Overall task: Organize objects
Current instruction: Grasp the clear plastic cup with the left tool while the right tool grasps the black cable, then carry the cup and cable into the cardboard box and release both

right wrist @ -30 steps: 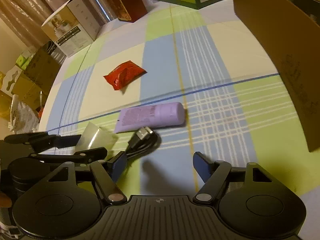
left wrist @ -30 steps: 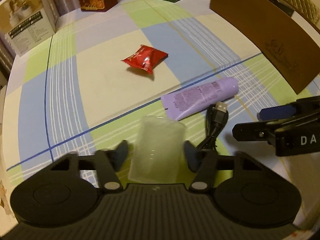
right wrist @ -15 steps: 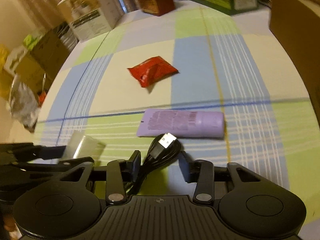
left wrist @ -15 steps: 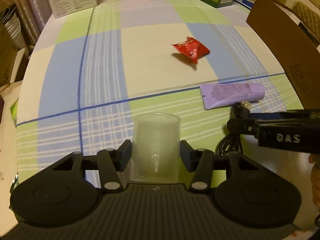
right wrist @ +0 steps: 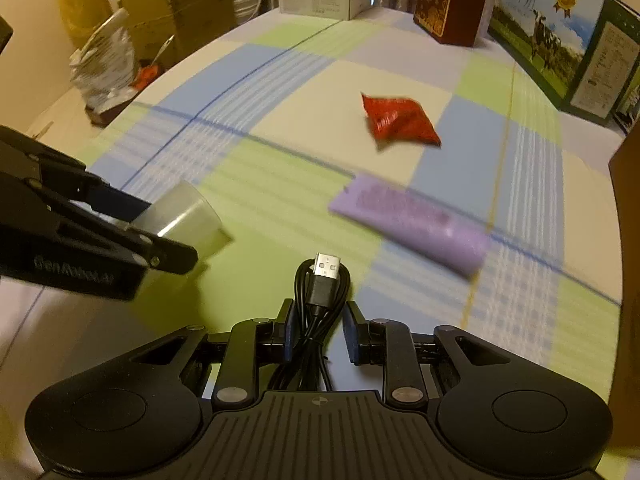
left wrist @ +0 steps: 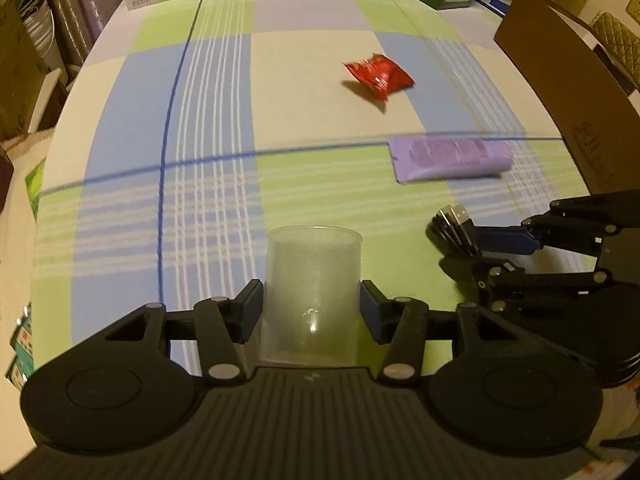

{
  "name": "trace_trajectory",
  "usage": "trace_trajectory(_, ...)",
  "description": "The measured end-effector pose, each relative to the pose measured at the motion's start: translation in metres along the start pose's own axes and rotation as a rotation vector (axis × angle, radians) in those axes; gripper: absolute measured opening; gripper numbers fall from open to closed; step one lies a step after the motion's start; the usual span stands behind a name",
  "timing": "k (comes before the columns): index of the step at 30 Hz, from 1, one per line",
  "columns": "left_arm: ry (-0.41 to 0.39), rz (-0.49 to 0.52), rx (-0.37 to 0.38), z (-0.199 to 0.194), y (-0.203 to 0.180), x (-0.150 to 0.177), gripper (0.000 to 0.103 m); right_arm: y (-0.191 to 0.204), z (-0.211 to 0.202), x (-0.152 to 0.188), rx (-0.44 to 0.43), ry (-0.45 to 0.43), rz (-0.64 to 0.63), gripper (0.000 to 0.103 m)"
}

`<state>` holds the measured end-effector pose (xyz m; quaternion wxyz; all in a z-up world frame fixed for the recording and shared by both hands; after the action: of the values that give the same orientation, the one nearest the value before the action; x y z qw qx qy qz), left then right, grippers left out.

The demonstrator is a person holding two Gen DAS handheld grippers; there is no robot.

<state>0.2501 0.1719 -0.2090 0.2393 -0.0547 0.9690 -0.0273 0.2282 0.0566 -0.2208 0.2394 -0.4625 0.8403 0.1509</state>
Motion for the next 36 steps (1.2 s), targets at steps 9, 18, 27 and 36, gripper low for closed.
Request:
trace_trajectory(9, 0.044, -0.024, 0.026, -0.012, -0.029, 0.031, 0.047, -0.006, -0.019, 0.025, 0.030, -0.003, 0.023, 0.022)
trace_trajectory(18, 0.021, -0.008, -0.030, -0.005, -0.040, 0.029, 0.047, -0.008, -0.021, 0.027, 0.034, -0.053, 0.023, 0.022)
trace_trajectory(27, 0.030, 0.005, -0.038, -0.010, -0.054, 0.040, 0.047, -0.012, -0.033, 0.042, 0.005, -0.020, 0.039, 0.022)
trace_trajectory(36, 0.053, 0.016, -0.021, -0.015, -0.084, 0.051, 0.047, -0.029, -0.053, 0.062, -0.029, 0.000, 0.092, 0.021)
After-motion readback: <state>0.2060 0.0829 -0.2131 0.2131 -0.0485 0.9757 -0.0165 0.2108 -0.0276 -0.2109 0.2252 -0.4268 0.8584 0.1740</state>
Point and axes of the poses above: each gripper's, at about its wrist camera, not at the fingertips, and z roughly the way its jaws point, y to its left, x to its underside, the point moved 9 cm from there along z, roughly the way its jaws point, and after that the axes turned 3 degrees about -y, right-handed, at the moved point
